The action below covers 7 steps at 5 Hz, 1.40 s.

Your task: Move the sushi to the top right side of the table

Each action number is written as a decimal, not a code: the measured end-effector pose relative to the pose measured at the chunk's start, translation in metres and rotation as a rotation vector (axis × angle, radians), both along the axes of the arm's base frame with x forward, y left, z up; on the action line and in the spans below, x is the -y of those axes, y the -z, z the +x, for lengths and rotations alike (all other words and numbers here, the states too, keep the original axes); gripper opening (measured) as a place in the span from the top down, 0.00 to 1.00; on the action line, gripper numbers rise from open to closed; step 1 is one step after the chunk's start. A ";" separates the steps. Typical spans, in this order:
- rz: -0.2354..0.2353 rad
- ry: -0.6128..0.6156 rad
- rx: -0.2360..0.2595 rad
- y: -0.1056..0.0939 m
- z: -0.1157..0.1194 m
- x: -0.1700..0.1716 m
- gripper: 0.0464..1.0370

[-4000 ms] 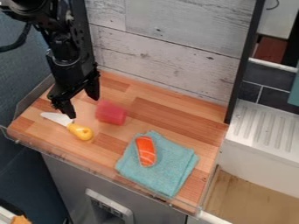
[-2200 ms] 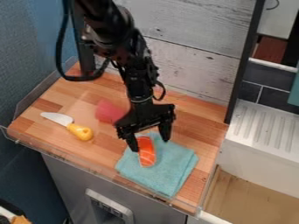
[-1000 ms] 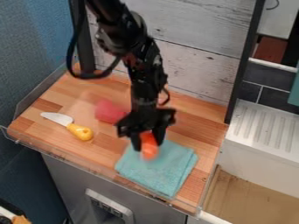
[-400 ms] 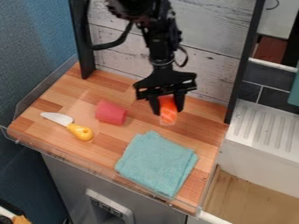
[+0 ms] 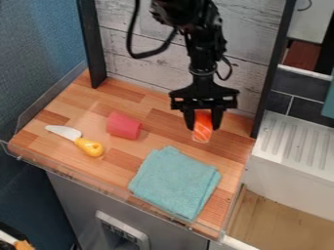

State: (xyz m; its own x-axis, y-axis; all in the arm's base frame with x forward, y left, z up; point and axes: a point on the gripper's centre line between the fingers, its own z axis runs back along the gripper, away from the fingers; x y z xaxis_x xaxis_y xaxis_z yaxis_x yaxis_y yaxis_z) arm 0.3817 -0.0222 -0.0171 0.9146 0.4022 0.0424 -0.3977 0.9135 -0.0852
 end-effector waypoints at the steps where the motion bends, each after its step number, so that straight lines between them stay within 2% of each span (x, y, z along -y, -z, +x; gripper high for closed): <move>1: 0.002 0.039 -0.015 0.013 0.011 0.005 0.47; 2: 0.007 0.061 -0.037 0.027 0.016 0.005 0.47; 3: -0.006 0.080 -0.029 0.033 0.021 0.007 0.47; 4: 0.002 0.082 -0.028 0.035 0.025 0.006 0.47; 5: 0.002 0.078 -0.044 0.034 0.023 0.006 0.40; 6: 0.001 0.064 -0.066 0.040 0.022 0.006 0.10; 7: 0.005 0.054 -0.067 0.040 0.022 0.005 0.03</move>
State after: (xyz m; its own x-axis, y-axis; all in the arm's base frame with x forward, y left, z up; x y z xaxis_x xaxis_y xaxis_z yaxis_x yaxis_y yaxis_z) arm 0.4037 -0.0272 -0.0571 0.9359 0.3518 -0.0175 -0.3522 0.9342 -0.0560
